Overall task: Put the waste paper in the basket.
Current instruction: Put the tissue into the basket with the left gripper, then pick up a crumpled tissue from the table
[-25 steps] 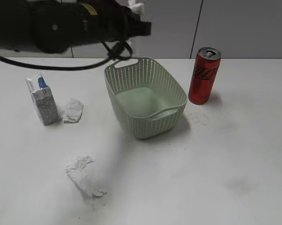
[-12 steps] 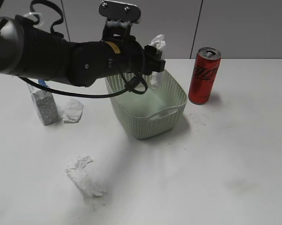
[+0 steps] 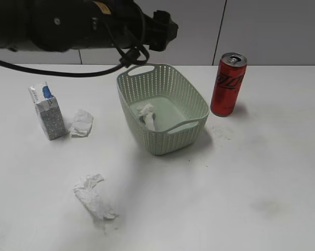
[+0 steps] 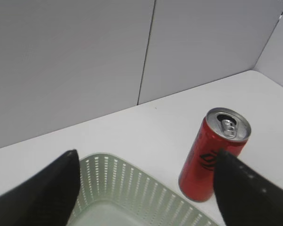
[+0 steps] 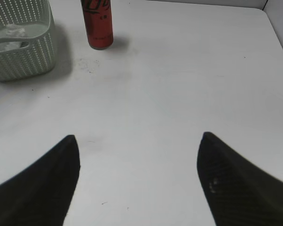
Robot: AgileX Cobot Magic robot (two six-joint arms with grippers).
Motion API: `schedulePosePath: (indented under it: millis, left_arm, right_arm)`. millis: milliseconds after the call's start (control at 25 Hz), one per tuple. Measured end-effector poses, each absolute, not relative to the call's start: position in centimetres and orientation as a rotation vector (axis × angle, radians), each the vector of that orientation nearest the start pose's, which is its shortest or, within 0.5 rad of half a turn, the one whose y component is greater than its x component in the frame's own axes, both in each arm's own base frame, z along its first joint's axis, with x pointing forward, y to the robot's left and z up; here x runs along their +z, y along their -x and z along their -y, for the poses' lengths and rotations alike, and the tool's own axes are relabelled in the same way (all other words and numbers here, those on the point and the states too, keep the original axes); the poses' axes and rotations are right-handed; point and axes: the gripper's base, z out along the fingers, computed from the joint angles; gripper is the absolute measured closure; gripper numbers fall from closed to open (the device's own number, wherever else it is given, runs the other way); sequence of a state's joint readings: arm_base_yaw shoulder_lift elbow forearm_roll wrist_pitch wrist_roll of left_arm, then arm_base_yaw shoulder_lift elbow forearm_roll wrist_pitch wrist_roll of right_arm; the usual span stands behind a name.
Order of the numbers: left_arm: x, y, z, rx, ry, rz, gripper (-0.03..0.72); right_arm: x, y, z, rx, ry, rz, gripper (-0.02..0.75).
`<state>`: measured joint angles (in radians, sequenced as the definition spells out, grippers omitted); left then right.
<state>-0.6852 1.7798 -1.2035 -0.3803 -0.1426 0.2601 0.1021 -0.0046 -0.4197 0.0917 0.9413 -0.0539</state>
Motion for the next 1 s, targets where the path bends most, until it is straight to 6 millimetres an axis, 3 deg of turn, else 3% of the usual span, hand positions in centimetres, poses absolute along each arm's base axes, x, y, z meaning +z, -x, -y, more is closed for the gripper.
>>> schedulePosePath:
  millis: [200,360,680,1000]
  left_arm:
    - [28.9,-30.4,23.8,-0.505,-0.6,-1.996,0.059]
    - [29.2,-28.1,22.7,-0.483,-0.772,-2.167,0.078]
    - [26.4,-25.0,21.3,-0.46,-0.977,-2.533,0.095]
    - [20.0,-22.4,19.1,-0.398,-0.936,-2.697,0.096]
  right_arm:
    - [26.4,-0.7,-0.8,0.14,0.149,-1.994,0.15]
    - [26.4,-0.7,-0.8,0.14,0.149,-1.994,0.15]
    - [26.4,-0.7,-0.8,0.14,0.149,-1.994,0.15]
    - [26.4,-0.7,-0.8,0.14,0.149,-1.994,0.15]
